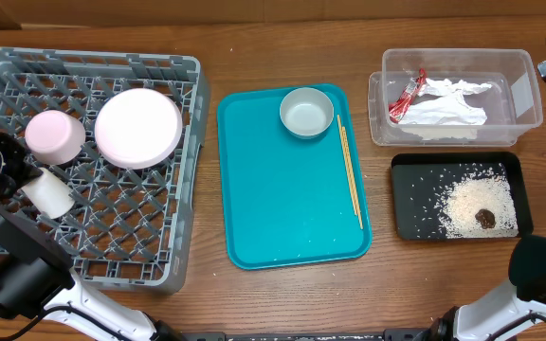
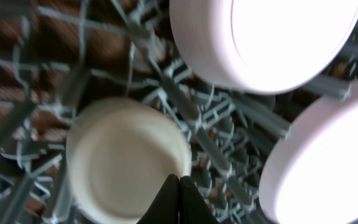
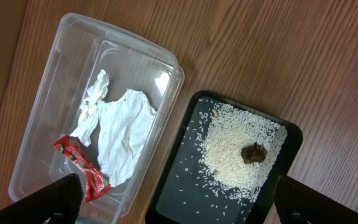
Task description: Sort waste into correct bins and load items into the dishwasher
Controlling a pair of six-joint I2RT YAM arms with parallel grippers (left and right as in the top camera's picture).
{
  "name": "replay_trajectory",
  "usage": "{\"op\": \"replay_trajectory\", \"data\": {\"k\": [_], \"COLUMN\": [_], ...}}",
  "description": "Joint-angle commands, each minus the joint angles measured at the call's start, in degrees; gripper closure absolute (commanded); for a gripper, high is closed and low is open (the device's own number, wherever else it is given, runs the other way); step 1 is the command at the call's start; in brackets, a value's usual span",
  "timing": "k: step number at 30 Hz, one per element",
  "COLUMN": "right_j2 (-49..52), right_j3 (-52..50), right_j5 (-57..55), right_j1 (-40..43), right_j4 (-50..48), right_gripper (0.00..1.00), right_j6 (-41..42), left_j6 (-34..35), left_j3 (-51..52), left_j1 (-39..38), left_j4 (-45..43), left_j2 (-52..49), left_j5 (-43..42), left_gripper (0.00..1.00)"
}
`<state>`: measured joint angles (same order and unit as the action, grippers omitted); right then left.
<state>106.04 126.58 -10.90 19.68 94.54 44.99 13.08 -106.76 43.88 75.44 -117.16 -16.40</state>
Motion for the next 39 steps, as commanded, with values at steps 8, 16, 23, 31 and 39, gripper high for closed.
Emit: {"op": "replay_trajectory", "data": {"k": [8, 16, 23, 31, 39], "right_j2": [-0.4, -0.4, -0.4, -0.4, -0.4], "right_j3": [1.2, 1.2, 1.2, 1.2, 1.2], "right_j5": [-0.4, -0.4, -0.4, -0.4, -0.4], "right_j1": [-0.1, -0.1, -0.1, -0.1, -0.1], "right_j4": [-0.2, -0.2, -0.2, -0.2, -0.2], "right_gripper": [0.00, 0.00, 0.00, 0.00, 0.00], "right_j6": [0.0, 0.0, -0.1, 0.0, 0.0], "left_j6": [-3.5, 2.4, 2.3, 2.1, 2.2], "left_j3": [-0.8, 0.3, 2.9, 3.3, 3.5], "left_j1": [0.0, -0.1, -0.1, -0.2, -0.2], "left_j4": [1.0, -2.8, -3.3, -3.8, -4.1], "left_j2": [5.7, 8.9, 4.8, 3.9, 2.6], "left_j5": [-5.5, 10.4, 10.6, 10.2, 10.4], "left_gripper": [0.96, 0.96, 0.96, 0.96, 0.96]}}
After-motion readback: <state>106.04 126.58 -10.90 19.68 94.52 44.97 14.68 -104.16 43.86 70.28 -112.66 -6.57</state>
